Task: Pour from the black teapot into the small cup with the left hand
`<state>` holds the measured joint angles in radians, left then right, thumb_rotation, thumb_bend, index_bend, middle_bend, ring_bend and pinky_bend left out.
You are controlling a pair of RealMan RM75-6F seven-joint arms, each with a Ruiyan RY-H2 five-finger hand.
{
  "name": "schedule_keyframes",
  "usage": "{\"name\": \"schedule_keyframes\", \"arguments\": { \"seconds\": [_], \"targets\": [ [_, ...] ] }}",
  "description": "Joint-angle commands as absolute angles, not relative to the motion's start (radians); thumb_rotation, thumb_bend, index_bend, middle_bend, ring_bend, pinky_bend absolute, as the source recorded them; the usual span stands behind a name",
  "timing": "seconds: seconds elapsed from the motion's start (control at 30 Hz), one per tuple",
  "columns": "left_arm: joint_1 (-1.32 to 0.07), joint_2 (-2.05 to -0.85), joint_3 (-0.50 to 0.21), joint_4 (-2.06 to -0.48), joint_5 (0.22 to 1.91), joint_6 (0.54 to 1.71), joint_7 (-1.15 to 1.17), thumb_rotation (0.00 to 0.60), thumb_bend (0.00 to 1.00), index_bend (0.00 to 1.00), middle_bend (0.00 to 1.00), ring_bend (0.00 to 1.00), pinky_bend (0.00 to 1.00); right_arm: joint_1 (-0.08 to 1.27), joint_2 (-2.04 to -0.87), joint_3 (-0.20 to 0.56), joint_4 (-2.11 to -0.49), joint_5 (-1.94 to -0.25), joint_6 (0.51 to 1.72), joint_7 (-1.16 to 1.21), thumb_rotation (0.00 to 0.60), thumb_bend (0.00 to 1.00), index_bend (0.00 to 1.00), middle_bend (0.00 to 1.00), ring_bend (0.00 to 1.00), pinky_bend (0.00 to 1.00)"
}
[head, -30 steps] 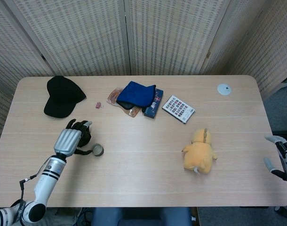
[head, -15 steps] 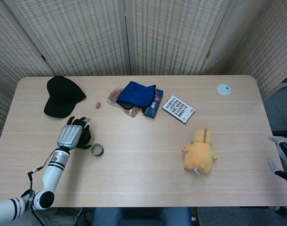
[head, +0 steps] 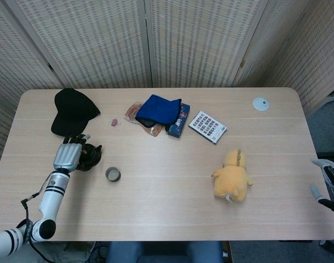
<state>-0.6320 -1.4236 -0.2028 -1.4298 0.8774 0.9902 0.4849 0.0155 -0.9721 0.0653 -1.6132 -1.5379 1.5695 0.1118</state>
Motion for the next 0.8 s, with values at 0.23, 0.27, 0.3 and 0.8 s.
{"name": "schedule_keyframes", "arguments": {
  "seconds": [0.23,0.27,0.3,0.8],
  "targets": [
    [-0.632,-1.406,-0.189,-1.379,0.852,0.982,0.485,0.6,0.13,0.07,0.11,0.15,0.03,0.017,-0.968,0.067,-1.627,-1.537,1.567,0.098,0.6,0.3,0.25,0.28,0.19,0.24],
    [-0.632,-1.406,-0.19,-1.372,0.849,0.981,0.483,0.6,0.13,0.07,0.11,0.15,0.03,0.017,-0.968,0.067,-1.628,-1.536,1.566,0.096,0.6,0.3,0.25,0.28,0.19,0.24],
    [-0.633,-1.406,-0.191,-1.365,0.845,0.979,0.481,0.6,0.13,0.07,0.11,0.15,0.03,0.017,-0.968,0.067,-1.63,-1.536,1.565,0.094,0.6,0.3,0.25,0.28,0.19,0.24],
    [-0.623,-1.388,-0.19,-1.315,0.844,0.993,0.45,0.6,0.13,0.13,0.11,0.15,0.03,0.013,-0.964,0.068,-1.645,-1.533,1.569,0.079,0.6,0.3,0.25,0.28,0.19,0.24]
  ]
}}
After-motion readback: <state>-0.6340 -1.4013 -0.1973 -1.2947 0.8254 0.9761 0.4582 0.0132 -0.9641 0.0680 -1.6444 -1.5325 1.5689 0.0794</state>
